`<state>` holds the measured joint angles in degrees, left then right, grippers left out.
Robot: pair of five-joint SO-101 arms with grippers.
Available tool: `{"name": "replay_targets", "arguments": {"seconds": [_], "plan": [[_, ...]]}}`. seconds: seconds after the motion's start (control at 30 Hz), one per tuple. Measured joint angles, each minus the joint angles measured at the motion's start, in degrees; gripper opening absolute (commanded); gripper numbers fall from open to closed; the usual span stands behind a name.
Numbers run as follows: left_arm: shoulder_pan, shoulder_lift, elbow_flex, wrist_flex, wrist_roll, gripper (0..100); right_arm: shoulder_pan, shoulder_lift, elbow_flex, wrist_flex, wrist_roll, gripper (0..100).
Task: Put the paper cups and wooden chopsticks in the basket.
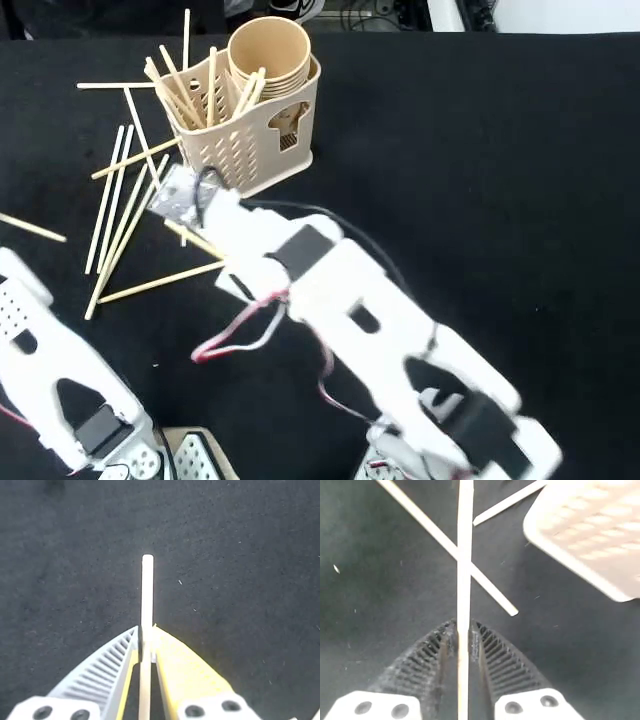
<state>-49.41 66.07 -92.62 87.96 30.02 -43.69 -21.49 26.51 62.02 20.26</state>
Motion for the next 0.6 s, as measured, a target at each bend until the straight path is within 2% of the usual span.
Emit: {"name": "replay_targets", "arguments": {"seconds": [0.17,0.43,0.6], "plan": [[0.4,-5.3,0.0,3.8,-2.6,3,0.1,-14.2,4.5,-9.0,0.0,1.1],[0.2,-18.5,0.0,10.2,-3.5,3,0.5,-33.6,18.2,-35.7,0.3,1.5],[4.0,-27.6,1.8,12.8,-13.7,3,1.1,-39.6,24.2,-43.5,0.3,1.4]]}}
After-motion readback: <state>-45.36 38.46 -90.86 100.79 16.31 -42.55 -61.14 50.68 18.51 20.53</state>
